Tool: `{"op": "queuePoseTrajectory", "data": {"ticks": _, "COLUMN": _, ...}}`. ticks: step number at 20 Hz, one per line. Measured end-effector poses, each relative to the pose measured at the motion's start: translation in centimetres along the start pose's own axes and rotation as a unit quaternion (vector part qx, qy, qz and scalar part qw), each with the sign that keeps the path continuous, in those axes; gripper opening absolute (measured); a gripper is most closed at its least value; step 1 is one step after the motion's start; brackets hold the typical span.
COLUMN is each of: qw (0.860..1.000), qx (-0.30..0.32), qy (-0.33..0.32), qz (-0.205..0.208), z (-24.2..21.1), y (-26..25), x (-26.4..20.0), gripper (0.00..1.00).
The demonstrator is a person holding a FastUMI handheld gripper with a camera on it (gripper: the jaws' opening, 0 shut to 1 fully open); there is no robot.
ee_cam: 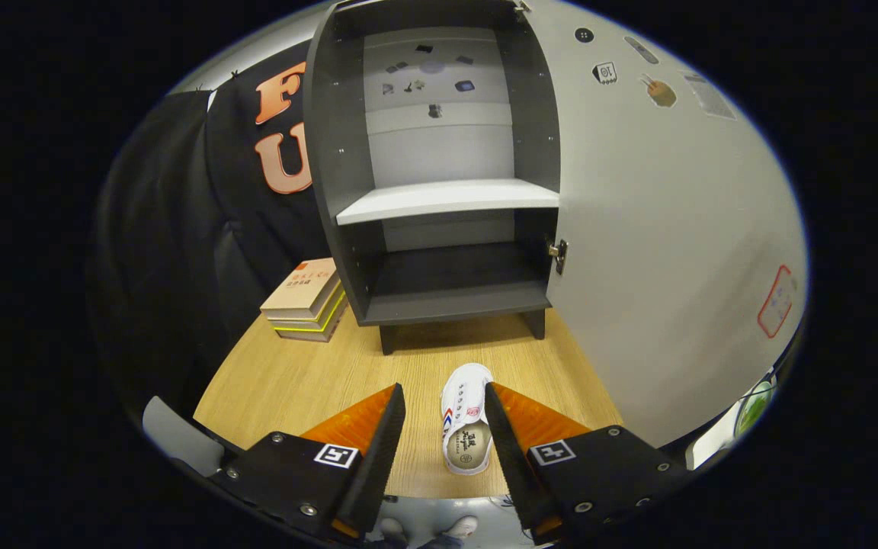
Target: Open the shoe cabinet door, grab the shoes and put them into the shoe cabinet, then close the shoe cabinet door.
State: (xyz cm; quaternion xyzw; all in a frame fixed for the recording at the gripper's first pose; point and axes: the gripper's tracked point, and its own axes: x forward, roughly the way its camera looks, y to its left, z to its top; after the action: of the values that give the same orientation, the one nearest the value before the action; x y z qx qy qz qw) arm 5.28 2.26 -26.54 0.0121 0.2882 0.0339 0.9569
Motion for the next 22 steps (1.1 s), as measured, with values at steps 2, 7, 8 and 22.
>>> {"op": "queuePoseTrajectory", "data": {"ticks": 2, "qw": 1.000, "qx": -0.003, "qy": 0.022, "qz": 0.001, "z": -1.8, "y": 0.2, "x": 1.5, "gripper": 0.68}}
{"op": "queuePoseTrajectory", "data": {"ticks": 7, "qw": 0.997, "qx": -0.009, "qy": 0.075, "qz": 0.008, "z": -5.5, "y": 0.6, "x": 4.7, "gripper": 0.68}}
{"op": "queuePoseTrajectory", "data": {"ticks": 8, "qw": 0.996, "qx": -0.009, "qy": 0.085, "qz": 0.010, "z": -6.2, "y": 0.6, "x": 5.3, "gripper": 0.68}}
{"op": "queuePoseTrajectory", "data": {"ticks": 22, "qw": 0.982, "qx": 0.018, "qy": 0.187, "qz": 0.019, "z": -14.8, "y": 0.4, "x": 12.4, "gripper": 0.67}}
